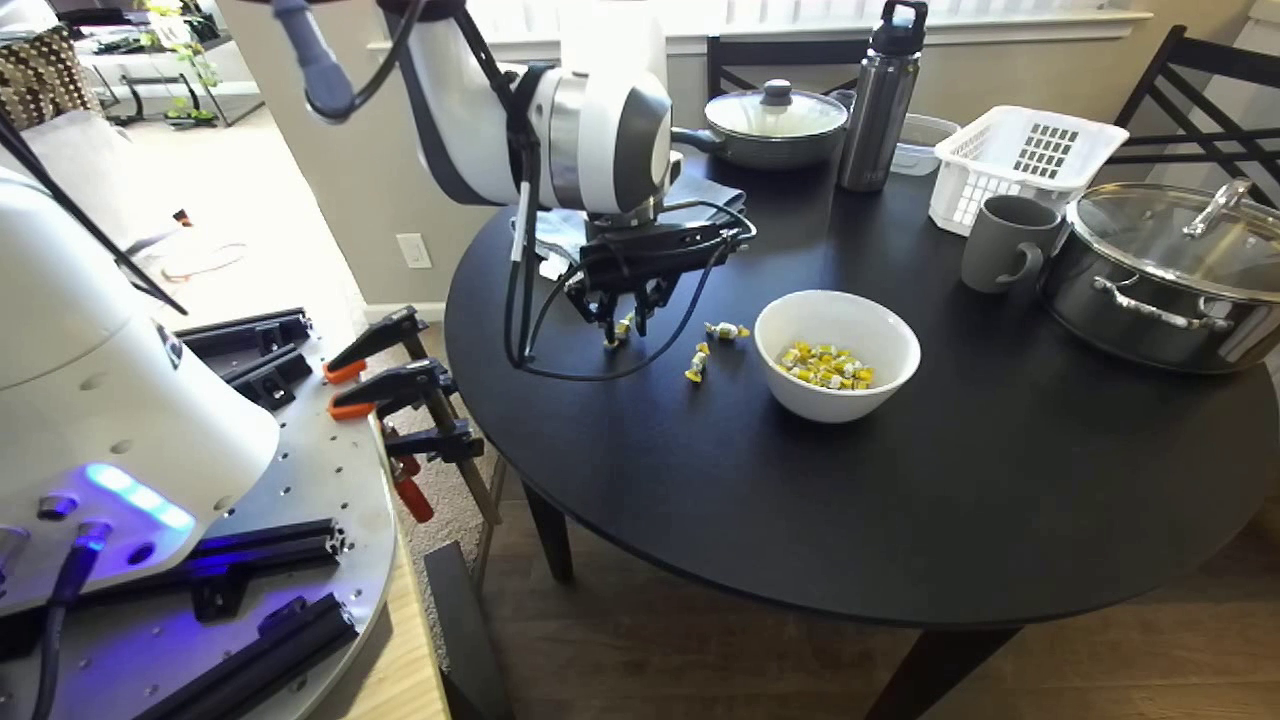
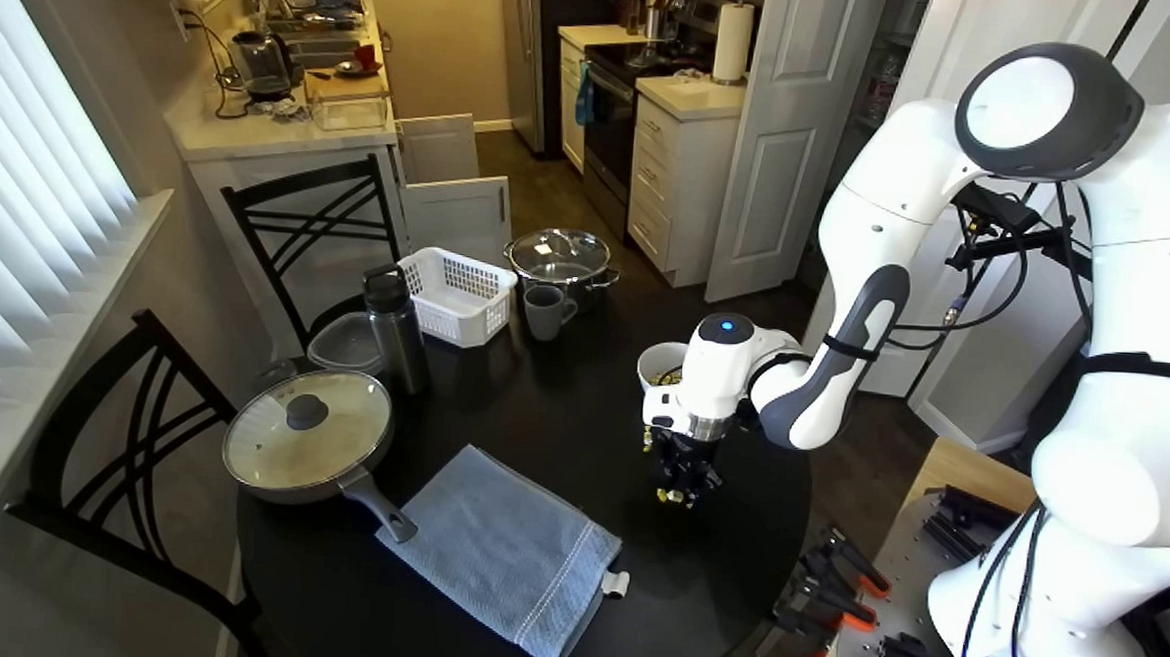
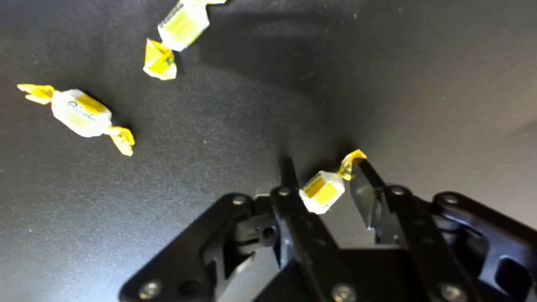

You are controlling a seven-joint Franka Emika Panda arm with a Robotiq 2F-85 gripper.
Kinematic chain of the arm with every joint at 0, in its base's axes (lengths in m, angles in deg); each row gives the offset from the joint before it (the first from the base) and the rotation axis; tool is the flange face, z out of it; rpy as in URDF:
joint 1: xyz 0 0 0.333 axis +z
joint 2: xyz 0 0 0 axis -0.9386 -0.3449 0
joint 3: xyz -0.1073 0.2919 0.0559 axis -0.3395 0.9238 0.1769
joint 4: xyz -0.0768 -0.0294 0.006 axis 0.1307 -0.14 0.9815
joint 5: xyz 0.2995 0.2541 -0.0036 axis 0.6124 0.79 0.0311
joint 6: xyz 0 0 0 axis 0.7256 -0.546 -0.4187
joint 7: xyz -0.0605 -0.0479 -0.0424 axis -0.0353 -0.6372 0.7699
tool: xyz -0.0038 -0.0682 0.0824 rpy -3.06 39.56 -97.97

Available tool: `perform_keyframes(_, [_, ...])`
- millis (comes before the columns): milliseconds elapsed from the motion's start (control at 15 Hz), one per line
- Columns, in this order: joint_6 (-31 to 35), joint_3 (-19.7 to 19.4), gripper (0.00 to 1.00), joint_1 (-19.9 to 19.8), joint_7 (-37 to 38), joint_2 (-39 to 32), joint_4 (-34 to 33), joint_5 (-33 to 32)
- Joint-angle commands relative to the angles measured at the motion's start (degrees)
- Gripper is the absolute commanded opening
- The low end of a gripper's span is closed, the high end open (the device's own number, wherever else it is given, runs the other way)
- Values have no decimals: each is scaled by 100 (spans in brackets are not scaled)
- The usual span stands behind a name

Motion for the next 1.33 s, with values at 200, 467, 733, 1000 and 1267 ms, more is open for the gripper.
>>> perform_keyframes(200, [-148,155,0,-139,-261,-24,55,147])
perform_keyframes(467, [-144,176,4,-133,-237,4,55,138])
perform_keyframes(733, [-96,343,4,-214,-209,363,147,134])
perform_keyframes(1000, [-134,540,4,-375,-139,867,142,128])
perform_keyframes(1267, [-135,277,4,-375,229,1597,59,-173])
